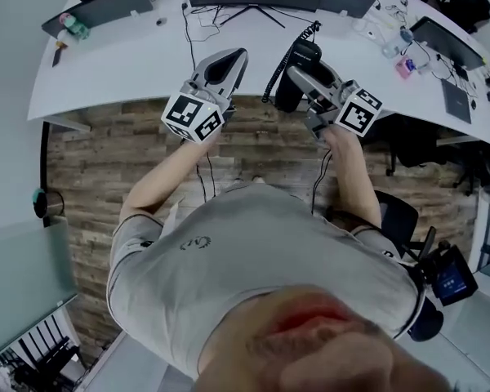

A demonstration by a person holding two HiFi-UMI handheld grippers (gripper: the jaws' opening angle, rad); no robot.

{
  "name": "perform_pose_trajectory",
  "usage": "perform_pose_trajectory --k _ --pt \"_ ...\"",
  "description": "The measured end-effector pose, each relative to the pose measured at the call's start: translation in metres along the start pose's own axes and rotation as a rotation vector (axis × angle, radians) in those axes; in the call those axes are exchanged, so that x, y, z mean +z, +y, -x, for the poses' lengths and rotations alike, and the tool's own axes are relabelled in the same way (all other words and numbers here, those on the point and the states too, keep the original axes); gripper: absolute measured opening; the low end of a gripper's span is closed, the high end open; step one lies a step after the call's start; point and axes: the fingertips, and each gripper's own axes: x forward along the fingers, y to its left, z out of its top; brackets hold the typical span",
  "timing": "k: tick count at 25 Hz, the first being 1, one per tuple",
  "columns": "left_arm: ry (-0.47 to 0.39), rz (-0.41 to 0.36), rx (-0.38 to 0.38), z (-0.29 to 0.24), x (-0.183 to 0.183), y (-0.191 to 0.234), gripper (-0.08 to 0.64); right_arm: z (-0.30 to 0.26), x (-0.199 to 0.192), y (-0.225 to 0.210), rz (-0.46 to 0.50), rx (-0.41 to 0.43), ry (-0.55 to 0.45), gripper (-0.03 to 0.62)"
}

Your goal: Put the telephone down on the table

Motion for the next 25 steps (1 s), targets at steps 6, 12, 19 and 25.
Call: perform_pose_trajectory --k 6,12,19,25 --pt "0.073 -0.035 0.055 0.004 -0.017 -0.004 0.009 0.013 -0.004 -0.027 -0.052 0.004 -0.036 0.299" --pt "0.078 -0.064 0.109 0.008 -0.005 -0.009 0.009 0.013 -0.009 -0.031 -0.077 0.04 -0.017 0.299" --pt "0.098 -0.071 0.14 0.016 -0.007 -0.008 0.009 0.005 -0.011 -0.047 -0.064 0.033 -0.019 0.299" --pt "0.11 -0.068 0.135 0.011 -0.014 0.006 0.009 -0.01 -0.016 -0.067 -0.116 0.032 -0.028 0.299"
